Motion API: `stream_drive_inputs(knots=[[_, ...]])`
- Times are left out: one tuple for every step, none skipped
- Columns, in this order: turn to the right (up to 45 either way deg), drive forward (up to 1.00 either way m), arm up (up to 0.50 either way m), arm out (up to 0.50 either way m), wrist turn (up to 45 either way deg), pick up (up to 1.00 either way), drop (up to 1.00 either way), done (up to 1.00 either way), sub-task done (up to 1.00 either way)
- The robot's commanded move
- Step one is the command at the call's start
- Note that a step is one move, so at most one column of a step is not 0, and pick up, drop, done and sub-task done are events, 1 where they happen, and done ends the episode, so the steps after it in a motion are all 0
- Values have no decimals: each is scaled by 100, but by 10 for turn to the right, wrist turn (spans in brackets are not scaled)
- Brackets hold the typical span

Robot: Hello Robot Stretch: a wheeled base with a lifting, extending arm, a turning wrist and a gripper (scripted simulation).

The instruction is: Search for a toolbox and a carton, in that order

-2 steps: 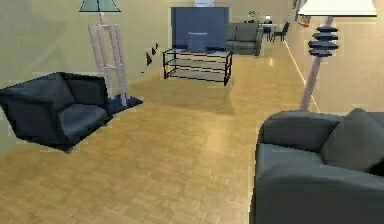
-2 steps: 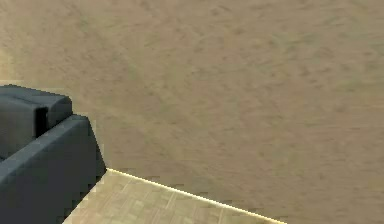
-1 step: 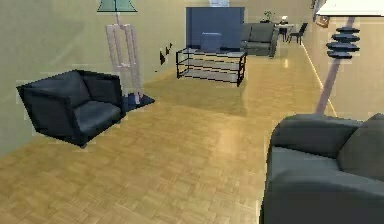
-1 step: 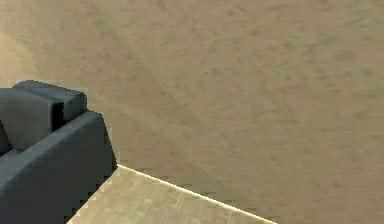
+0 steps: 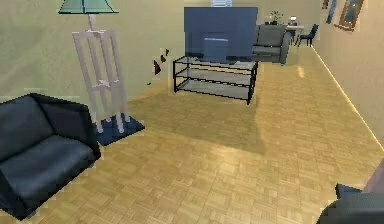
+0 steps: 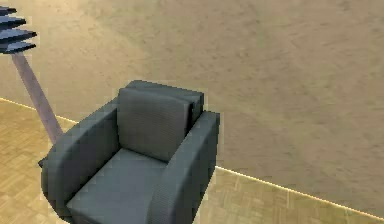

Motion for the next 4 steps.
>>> stream_drive_inputs(knots=[[210, 0, 0, 0, 0, 0, 0, 0, 0], [0, 100, 0, 0, 0, 0, 0, 0, 0], [60, 0, 0, 0, 0, 0, 0, 0, 0], [0, 30, 0, 0, 0, 0, 0, 0, 0]])
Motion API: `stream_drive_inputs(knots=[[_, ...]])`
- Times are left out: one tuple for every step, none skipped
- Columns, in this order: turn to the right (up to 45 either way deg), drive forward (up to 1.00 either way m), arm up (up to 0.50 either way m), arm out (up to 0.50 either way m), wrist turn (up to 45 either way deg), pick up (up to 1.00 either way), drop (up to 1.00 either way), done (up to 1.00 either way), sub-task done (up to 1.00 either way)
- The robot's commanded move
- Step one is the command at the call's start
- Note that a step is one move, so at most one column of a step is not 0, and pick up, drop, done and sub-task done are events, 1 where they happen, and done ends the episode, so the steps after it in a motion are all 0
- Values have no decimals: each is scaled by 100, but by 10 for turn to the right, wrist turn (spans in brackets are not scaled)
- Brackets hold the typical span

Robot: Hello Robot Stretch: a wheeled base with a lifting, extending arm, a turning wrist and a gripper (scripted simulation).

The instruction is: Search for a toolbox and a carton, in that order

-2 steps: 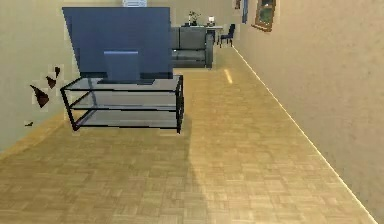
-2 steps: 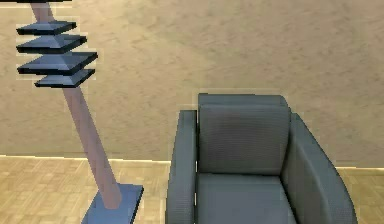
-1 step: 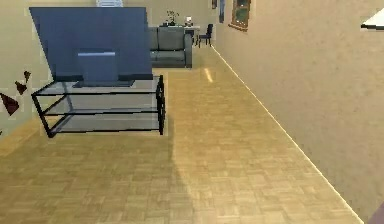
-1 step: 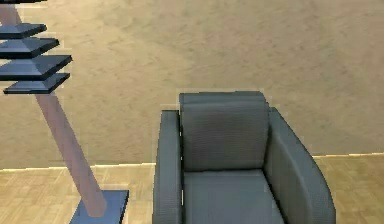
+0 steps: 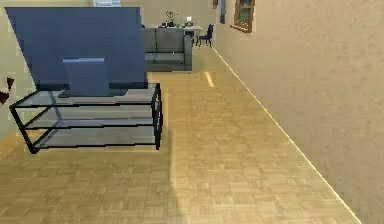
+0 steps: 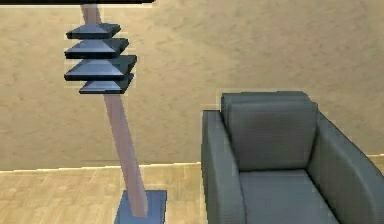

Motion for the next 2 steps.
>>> stream_drive_inputs(knots=[[60, 0, 0, 0, 0, 0, 0, 0, 0], [0, 100, 0, 0, 0, 0, 0, 0, 0]])
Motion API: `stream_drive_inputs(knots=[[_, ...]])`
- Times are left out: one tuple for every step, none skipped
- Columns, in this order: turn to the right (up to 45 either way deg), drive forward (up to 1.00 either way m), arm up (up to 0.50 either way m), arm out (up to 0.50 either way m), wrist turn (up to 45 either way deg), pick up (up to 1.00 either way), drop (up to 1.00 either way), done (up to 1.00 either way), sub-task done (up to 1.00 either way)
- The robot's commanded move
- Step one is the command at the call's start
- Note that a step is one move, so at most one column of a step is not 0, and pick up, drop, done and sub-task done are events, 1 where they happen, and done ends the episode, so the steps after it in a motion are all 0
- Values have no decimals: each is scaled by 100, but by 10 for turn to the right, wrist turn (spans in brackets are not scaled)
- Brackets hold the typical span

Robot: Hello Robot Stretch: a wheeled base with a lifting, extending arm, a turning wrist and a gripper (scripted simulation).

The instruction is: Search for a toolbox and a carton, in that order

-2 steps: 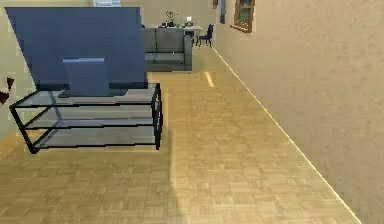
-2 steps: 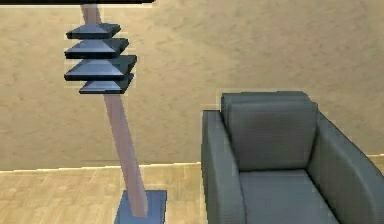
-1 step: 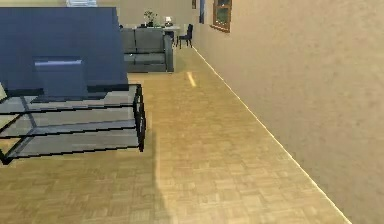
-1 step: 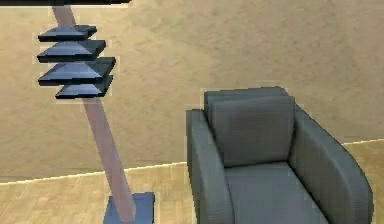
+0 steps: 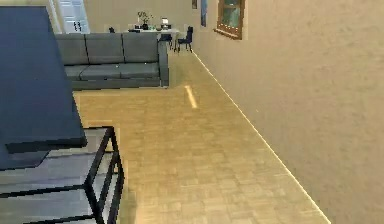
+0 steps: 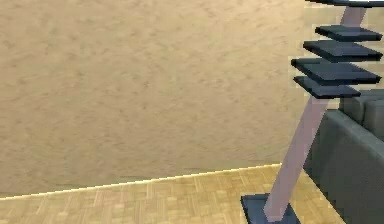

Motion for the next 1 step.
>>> stream_drive_inputs(knots=[[0, 100, 0, 0, 0, 0, 0, 0, 0]])
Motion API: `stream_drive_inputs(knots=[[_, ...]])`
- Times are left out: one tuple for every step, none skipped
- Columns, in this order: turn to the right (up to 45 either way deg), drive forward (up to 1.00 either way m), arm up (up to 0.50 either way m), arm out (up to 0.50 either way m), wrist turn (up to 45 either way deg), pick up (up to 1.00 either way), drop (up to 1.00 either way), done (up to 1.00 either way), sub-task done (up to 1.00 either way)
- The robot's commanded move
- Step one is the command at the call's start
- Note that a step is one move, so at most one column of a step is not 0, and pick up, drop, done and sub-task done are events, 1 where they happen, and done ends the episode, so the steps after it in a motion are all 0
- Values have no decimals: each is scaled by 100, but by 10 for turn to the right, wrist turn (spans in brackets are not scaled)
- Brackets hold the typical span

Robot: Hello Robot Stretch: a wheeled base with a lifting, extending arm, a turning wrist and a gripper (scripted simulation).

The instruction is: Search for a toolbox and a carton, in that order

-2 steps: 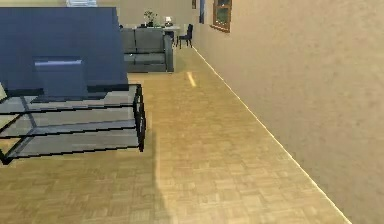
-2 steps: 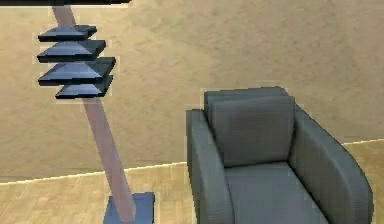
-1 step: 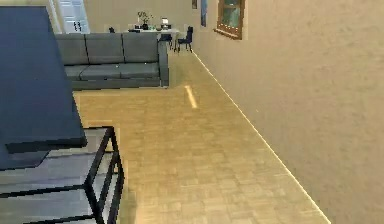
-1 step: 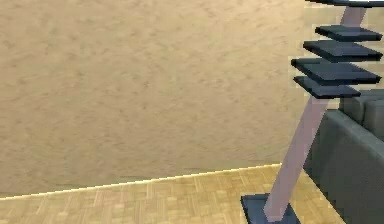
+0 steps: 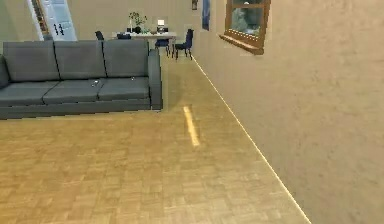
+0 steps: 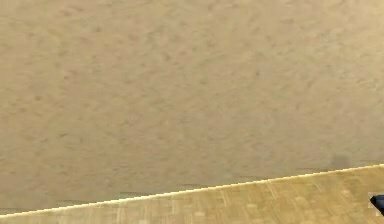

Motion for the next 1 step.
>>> stream_drive_inputs(knots=[[30, 0, 0, 0, 0, 0, 0, 0, 0]])
